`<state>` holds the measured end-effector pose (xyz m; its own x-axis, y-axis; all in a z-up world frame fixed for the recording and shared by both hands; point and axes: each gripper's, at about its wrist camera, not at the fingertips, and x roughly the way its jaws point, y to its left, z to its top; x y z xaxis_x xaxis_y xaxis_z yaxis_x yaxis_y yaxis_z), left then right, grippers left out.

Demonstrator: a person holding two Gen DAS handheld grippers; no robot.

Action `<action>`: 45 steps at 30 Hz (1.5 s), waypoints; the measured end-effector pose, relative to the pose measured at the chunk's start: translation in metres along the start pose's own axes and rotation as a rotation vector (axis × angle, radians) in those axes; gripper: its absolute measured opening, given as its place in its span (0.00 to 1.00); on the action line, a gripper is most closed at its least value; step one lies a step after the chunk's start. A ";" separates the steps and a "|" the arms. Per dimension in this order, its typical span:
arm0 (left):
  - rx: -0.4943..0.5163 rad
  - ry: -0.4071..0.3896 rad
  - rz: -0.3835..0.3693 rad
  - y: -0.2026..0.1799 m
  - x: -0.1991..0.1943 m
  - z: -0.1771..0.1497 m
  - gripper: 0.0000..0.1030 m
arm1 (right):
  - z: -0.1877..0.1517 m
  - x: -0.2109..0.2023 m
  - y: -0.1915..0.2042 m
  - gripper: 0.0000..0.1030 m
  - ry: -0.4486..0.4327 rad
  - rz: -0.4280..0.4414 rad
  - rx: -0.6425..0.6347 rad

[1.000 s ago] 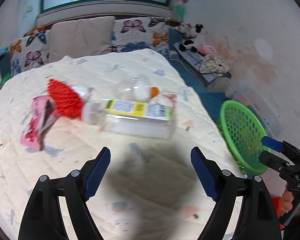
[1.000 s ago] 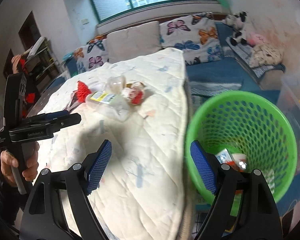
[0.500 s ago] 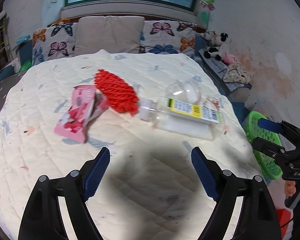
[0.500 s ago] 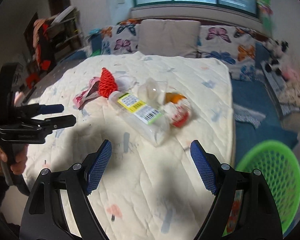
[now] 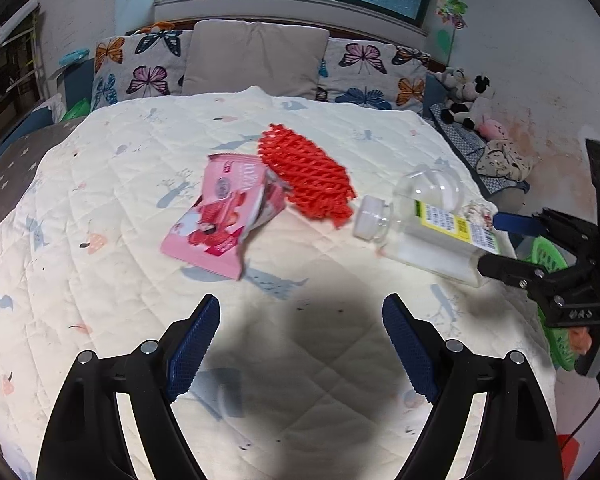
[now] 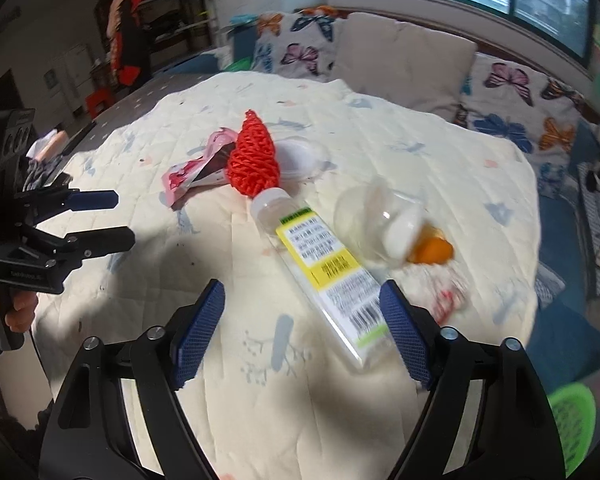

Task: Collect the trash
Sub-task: 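Grasp the clear bottle with yellow label with the right gripper, then grasp the pink packet with the left gripper while the right lifts the bottle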

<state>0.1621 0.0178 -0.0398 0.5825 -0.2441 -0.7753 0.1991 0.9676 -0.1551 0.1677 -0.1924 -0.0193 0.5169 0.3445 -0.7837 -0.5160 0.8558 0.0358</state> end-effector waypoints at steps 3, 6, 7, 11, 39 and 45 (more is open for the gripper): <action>-0.014 0.004 0.011 0.009 0.002 0.000 0.78 | 0.009 0.014 0.006 0.70 0.026 0.016 -0.053; -0.029 0.009 0.018 0.018 0.005 0.001 0.78 | 0.018 0.027 0.012 0.69 0.048 0.024 -0.112; -0.032 0.011 0.020 0.020 0.006 0.001 0.78 | 0.019 0.031 0.014 0.68 0.054 0.024 -0.127; -0.042 0.018 0.034 0.029 0.011 0.004 0.78 | 0.029 0.046 0.016 0.68 0.080 0.011 -0.183; 0.050 0.073 0.100 0.055 0.089 0.059 0.83 | 0.032 0.049 0.020 0.51 0.139 -0.047 -0.238; 0.084 0.090 0.089 0.052 0.100 0.064 0.83 | 0.024 0.009 0.019 0.50 0.060 -0.053 -0.188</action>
<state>0.2808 0.0394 -0.0863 0.5287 -0.1475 -0.8359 0.2178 0.9754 -0.0343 0.1787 -0.1642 -0.0107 0.5075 0.2725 -0.8174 -0.6107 0.7830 -0.1181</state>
